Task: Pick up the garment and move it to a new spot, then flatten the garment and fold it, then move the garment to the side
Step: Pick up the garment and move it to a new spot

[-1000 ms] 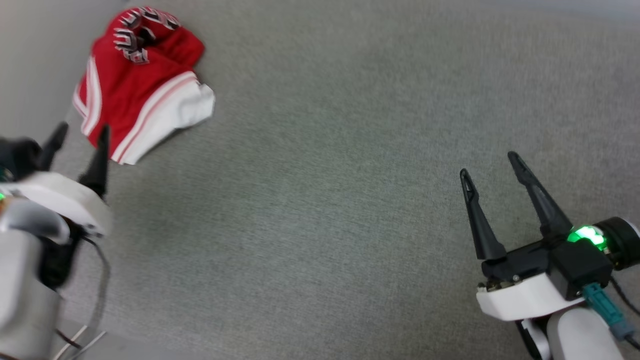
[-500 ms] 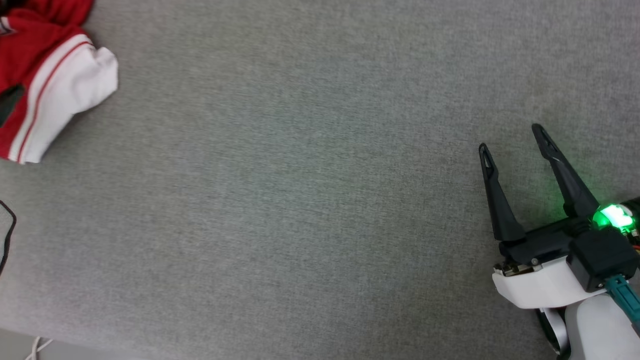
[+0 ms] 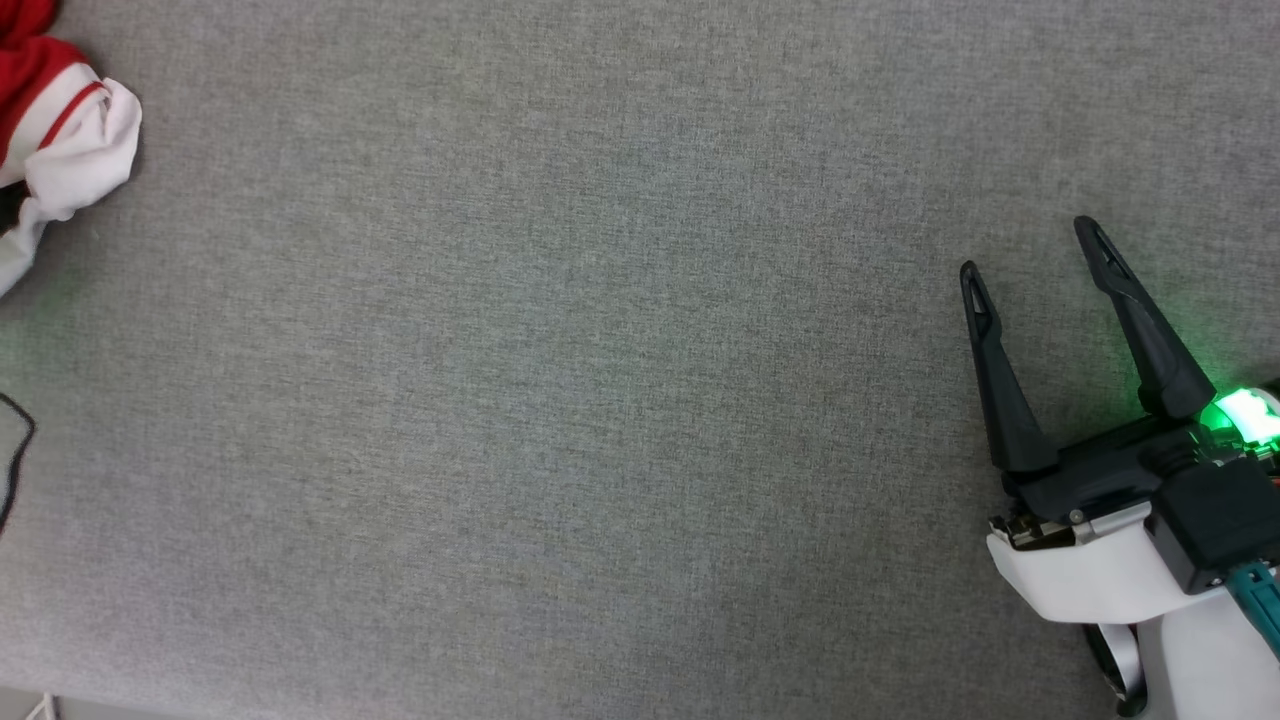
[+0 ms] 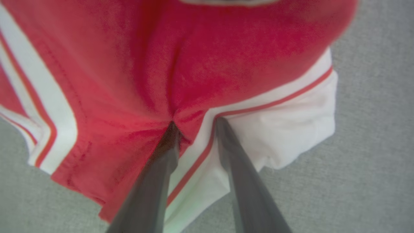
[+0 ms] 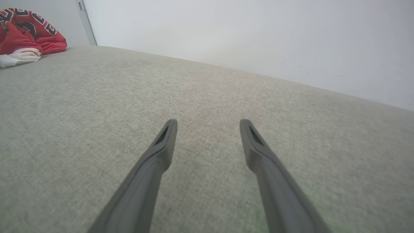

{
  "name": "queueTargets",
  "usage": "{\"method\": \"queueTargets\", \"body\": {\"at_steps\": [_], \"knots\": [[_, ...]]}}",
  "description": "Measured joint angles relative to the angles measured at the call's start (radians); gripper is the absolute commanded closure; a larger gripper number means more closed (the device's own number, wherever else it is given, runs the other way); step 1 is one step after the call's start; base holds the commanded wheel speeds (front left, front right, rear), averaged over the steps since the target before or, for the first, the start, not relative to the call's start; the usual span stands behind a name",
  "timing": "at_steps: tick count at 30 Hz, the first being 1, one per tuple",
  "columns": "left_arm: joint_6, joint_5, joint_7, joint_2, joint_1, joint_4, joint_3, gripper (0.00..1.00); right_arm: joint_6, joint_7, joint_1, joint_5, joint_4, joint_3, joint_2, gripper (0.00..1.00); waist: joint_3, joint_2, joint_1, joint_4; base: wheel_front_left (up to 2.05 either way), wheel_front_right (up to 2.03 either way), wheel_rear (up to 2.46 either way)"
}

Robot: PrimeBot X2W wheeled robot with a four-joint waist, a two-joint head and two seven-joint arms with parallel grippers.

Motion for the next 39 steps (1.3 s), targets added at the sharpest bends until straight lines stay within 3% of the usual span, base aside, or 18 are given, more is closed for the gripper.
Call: {"method": "queueTargets", "body": {"at_steps": [8,15,23,28,39], "knots": [[0.000,0.026,-0.151,-0.006,-0.003,0.026,-0.055,1.00,-0.001,0.003,0.001,-0.003,0.054,0.008,0.009,0.00,-0.069,0.0000,0.0001,0.001,0.00,0.00,0.00],[0.000,0.008,-0.302,0.057,-0.001,-0.040,-0.066,1.00,-0.001,0.006,0.015,0.016,0.106,0.007,0.036,0.00,-0.190,0.0000,0.0001,-0.004,0.00,0.00,0.00],[0.000,-0.006,-0.453,0.084,0.014,-0.154,-0.074,1.00,-0.001,0.006,0.059,0.034,0.150,-0.007,0.069,0.00,-0.340,0.0000,0.0000,-0.016,0.00,0.00,0.00],[0.007,0.050,-0.512,0.053,0.013,-0.228,-0.102,1.00,-0.001,0.007,0.086,0.047,0.164,-0.016,0.082,0.00,-0.424,0.0000,0.0000,-0.025,0.00,0.00,0.00],[0.141,0.134,-0.561,-0.152,-0.009,-0.477,-0.188,1.00,-0.001,0.007,0.110,0.080,0.165,-0.030,0.093,0.00,-0.546,0.0000,-0.0001,-0.107,0.00,0.00,0.00]]}}
